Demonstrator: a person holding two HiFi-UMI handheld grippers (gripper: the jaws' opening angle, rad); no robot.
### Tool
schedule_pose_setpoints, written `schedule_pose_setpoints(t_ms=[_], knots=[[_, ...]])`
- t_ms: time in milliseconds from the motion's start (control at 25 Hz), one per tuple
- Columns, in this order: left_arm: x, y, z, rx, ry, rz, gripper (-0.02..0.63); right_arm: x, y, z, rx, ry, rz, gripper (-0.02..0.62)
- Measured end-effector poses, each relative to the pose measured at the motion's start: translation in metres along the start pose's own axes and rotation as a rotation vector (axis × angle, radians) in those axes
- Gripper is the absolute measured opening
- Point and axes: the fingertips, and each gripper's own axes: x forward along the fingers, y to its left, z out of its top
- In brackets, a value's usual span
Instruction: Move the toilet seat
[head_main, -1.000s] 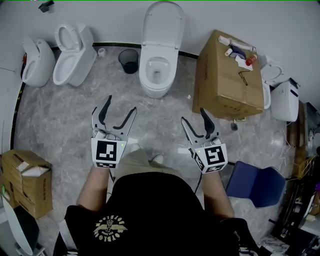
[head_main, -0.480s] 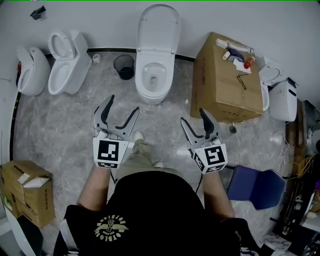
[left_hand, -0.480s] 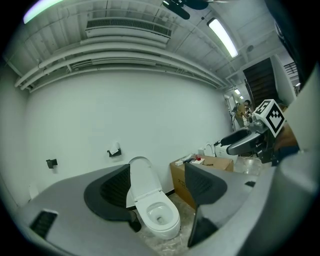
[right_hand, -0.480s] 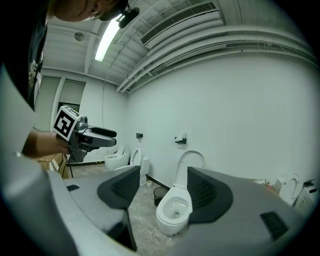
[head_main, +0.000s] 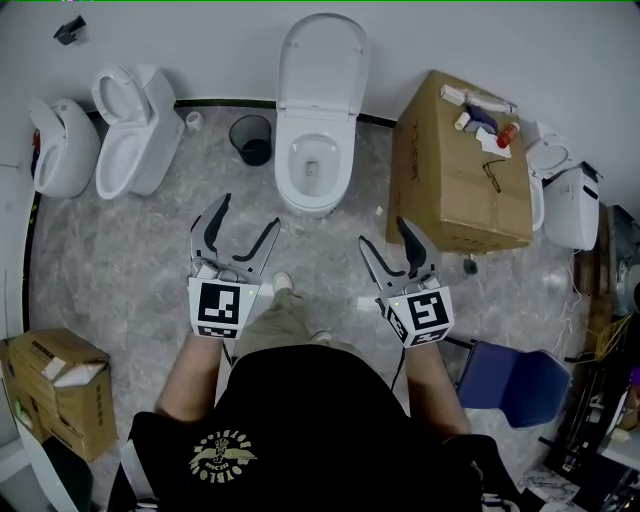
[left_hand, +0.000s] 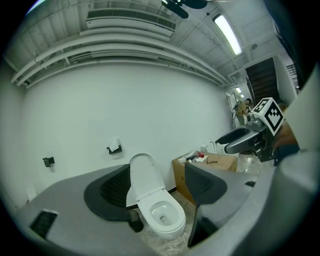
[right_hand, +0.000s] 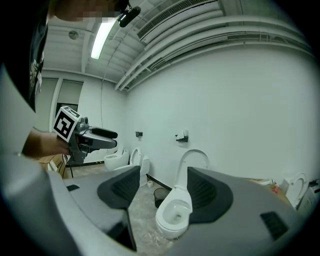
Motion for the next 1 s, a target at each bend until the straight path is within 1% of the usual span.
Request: schedule_pose_setpoints(t_ms=[240,400,520,760,880,1000], knots=[[0.036,0.034,-0.002,-0.012,0.001,-0.004,0.324,0.047,-0.014,0.012,-0.008,0.013,0.002,0.284],[0.06,0.049,-0.005,-0.018,-0.001,-0.034,0.324,0.078,-0.016,0.02,-0.013,0.027,0.002,0.284],[0.079,0.064,-0.008,-0.022,-0.004,-0.056,0.324,0.101,-0.023,0.025,-0.014,0.037,-0.014,0.284],[0.115,0.113,-0.015,-0.029,-0.003,-0.078,0.324,0.148,-0.035,0.034,-0.018,0.059,-0.058,0.284],[0.131,0.125,-0.029,-0.023,0.016,-0.107,0.324,0.17,-0.038,0.028,-0.022,0.088,-0.074,0.284],[0.146,0.131,-0.049,-0.035,0.039,-0.123,0.324,0.185,-0.039,0.013,-0.016,0.126,-0.083,0.284]])
